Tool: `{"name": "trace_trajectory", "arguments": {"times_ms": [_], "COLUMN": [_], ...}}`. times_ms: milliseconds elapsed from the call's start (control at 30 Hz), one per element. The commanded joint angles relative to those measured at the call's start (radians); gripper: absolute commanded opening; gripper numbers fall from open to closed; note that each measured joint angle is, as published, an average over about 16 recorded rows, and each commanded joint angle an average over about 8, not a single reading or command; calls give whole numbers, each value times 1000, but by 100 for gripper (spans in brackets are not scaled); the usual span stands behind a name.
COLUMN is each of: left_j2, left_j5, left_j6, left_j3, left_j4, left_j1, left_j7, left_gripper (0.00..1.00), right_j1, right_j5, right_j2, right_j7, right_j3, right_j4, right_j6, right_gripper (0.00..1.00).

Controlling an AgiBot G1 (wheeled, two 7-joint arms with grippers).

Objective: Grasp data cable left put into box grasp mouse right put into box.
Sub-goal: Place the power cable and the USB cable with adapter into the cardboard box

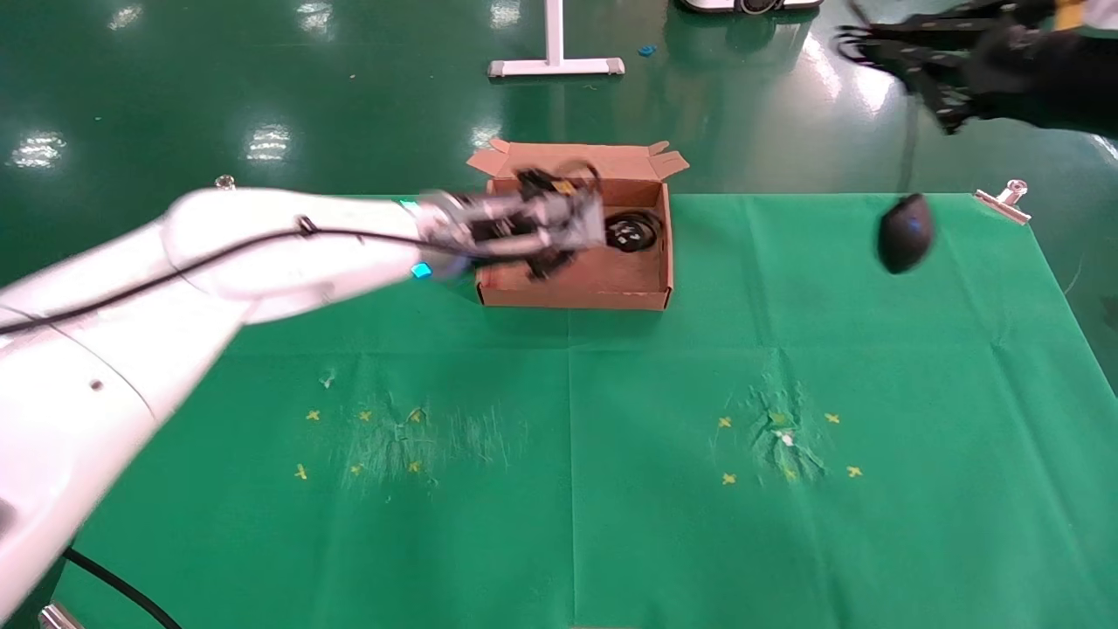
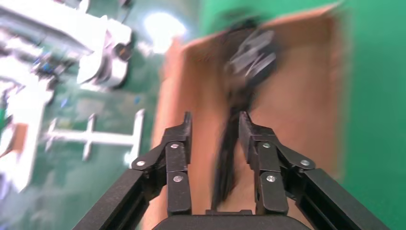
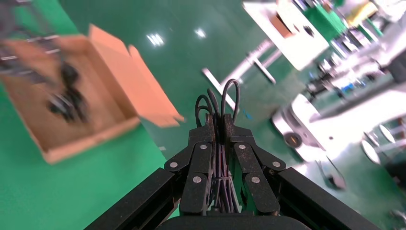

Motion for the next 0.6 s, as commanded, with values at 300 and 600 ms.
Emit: {"name": "trace_trajectory", "arguments": {"times_ms": [300,600], "left_j2": [-137,-281], "left_j5": [-75,-59], "left_j6": [144,171], "left_j3": [-24,-18], "left_j4": [91,-10], "left_j1": [-126,-153], "left_j7": [62,10], "left_gripper": [100,100], "right_j1": [70,99], "right_j5": [88,104], "right_j2": [-194,-426], "right_j7": [-78,-233], "right_j3": [-24,-86], "right_j4": [-40,-188], "right_j6": [-35,-46], "right_gripper": [0,0]}}
